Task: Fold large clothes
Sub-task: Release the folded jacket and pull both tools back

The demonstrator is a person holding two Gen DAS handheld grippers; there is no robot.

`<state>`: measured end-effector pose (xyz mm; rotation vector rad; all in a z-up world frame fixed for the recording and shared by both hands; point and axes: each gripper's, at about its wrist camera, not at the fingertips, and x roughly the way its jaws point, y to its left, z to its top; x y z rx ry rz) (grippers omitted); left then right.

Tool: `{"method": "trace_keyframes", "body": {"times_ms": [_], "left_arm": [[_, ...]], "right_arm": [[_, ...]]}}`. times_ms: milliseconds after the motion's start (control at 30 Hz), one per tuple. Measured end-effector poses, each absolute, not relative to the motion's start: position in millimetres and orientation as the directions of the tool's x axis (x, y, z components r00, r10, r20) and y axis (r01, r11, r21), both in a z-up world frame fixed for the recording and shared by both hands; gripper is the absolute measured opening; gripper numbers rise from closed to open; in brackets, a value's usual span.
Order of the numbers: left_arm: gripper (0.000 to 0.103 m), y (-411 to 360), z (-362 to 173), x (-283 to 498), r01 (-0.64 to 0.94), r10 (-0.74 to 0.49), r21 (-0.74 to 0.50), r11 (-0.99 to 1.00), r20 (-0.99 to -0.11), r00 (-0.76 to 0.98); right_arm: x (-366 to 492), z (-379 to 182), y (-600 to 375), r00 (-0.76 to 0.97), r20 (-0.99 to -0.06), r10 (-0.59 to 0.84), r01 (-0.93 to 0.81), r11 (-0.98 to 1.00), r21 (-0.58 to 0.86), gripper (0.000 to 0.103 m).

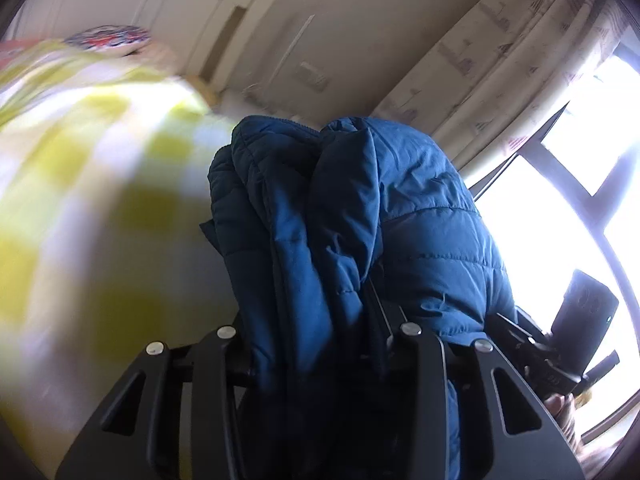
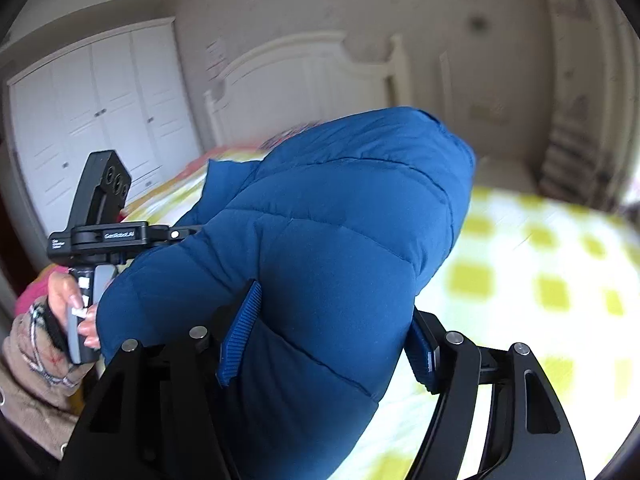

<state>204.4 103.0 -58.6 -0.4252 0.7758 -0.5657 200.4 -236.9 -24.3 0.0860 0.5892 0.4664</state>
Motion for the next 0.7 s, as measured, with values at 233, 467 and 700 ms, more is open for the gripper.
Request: {"method": "trace_keyframes", "body": {"times_ms": [233, 467, 700], "left_arm": [[0.047, 20, -99, 303, 0.197, -0.588, -0.590, 0.783, -0.600, 0.543], [0.070, 25, -101, 287, 0.111, -0.479, -0.533, 0.839, -0.624, 0.617], [0.101, 30, 18, 172, 0.040, -0.128, -0.198, 0.979, -0.454, 0.882]], "right_arm": [[322, -67, -326, 0.642, -0.686, 0.342, -0.222, 0.940, 0.261, 0.071], [308, -68, -335, 0.657, -0.689, 0.306, -0.094, 0.940, 0.328, 0.093], [188, 25, -332, 0.844, -0.491, 0.218, -0.092, 0.959, 0.268, 0.098]]}}
